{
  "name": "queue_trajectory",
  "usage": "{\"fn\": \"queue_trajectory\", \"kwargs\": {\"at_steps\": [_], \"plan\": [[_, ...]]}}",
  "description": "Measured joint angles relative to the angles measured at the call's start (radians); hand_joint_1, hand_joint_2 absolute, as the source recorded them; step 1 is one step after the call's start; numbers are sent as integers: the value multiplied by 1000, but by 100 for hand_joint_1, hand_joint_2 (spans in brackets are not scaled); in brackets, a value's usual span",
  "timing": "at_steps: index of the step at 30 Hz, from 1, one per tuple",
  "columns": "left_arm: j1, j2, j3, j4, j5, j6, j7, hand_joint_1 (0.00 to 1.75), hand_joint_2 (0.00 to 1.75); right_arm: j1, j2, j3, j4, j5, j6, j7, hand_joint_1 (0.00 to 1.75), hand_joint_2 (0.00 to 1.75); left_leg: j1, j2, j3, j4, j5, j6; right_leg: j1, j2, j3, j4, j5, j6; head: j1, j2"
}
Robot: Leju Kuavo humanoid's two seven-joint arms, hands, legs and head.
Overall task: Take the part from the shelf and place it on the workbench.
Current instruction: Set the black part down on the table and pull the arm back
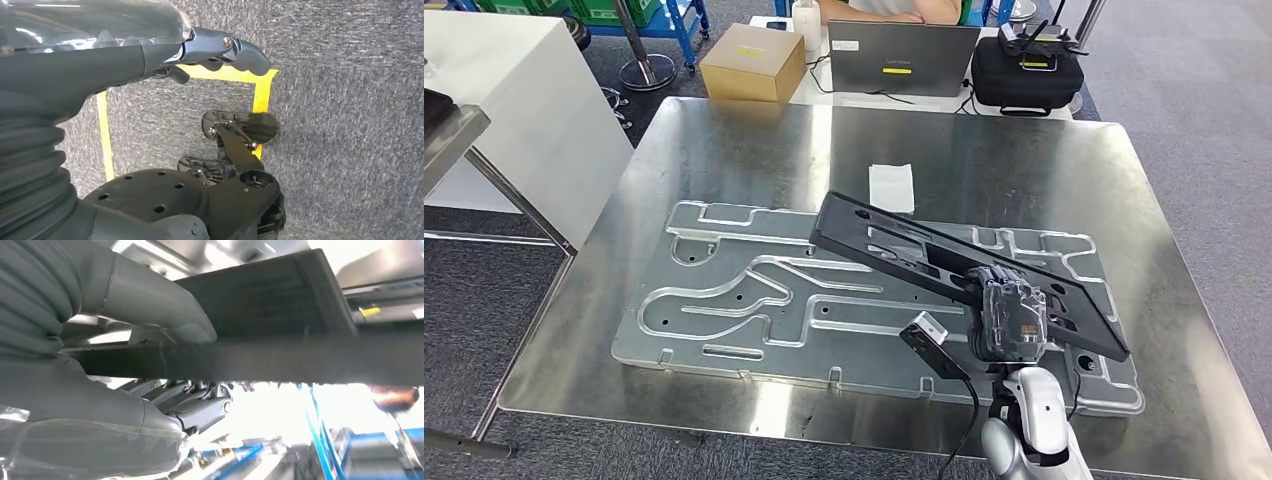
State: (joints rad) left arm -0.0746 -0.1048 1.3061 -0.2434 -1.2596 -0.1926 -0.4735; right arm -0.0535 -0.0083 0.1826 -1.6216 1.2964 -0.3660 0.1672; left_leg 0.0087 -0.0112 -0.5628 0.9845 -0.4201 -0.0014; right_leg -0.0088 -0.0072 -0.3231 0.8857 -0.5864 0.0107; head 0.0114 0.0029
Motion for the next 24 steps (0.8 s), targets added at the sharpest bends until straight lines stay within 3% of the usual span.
{"fn": "queue_trajectory", "kwargs": {"at_steps": [3, 6, 7, 10, 18, 24], "plan": [[0, 2, -5, 0, -2, 0, 0, 0, 175, -11, -7, -12, 56, -5, 16, -3, 175, 175, -1, 0, 0, 0, 0, 0, -1, 1, 0, -1, 1, 2, 0, 0], [0, 5, -8, 0, -7, 0, -2, 0, 175, -23, -9, -19, 104, -11, 36, -3, 44, 175, -2, 1, 0, 1, 0, 0, -2, 1, 0, -2, 1, 2, -1, 0], [0, 5, -9, 0, -8, 0, -4, 0, 131, -26, -10, -22, 121, -16, 41, -2, 0, 175, -2, 0, 0, 1, 0, 0, -2, 1, 0, -2, 1, 2, 0, 0], [0, 6, -10, 0, -9, 0, -10, 0, 0, -27, -10, -34, 164, -34, 46, -4, 0, 175, -3, 0, 0, 1, 0, 1, -3, 1, 0, -3, 1, 2, 0, 0], [1, 9, -10, 0, 1, -3, -10, 0, 0, -27, -8, -61, 199, -75, 21, -32, 0, 175, -3, 1, 1, -2, -1, 2, -3, 1, 2, -7, 1, 2, 0, 0], [5, 11, -9, 0, 5, -1, -8, 0, 0, -11, 15, -72, 187, -183, -5, -101, 0, 175, -4, 1, 6, -6, -1, 2, -4, 3, 7, -14, 2, 3, 0, 0]]}}
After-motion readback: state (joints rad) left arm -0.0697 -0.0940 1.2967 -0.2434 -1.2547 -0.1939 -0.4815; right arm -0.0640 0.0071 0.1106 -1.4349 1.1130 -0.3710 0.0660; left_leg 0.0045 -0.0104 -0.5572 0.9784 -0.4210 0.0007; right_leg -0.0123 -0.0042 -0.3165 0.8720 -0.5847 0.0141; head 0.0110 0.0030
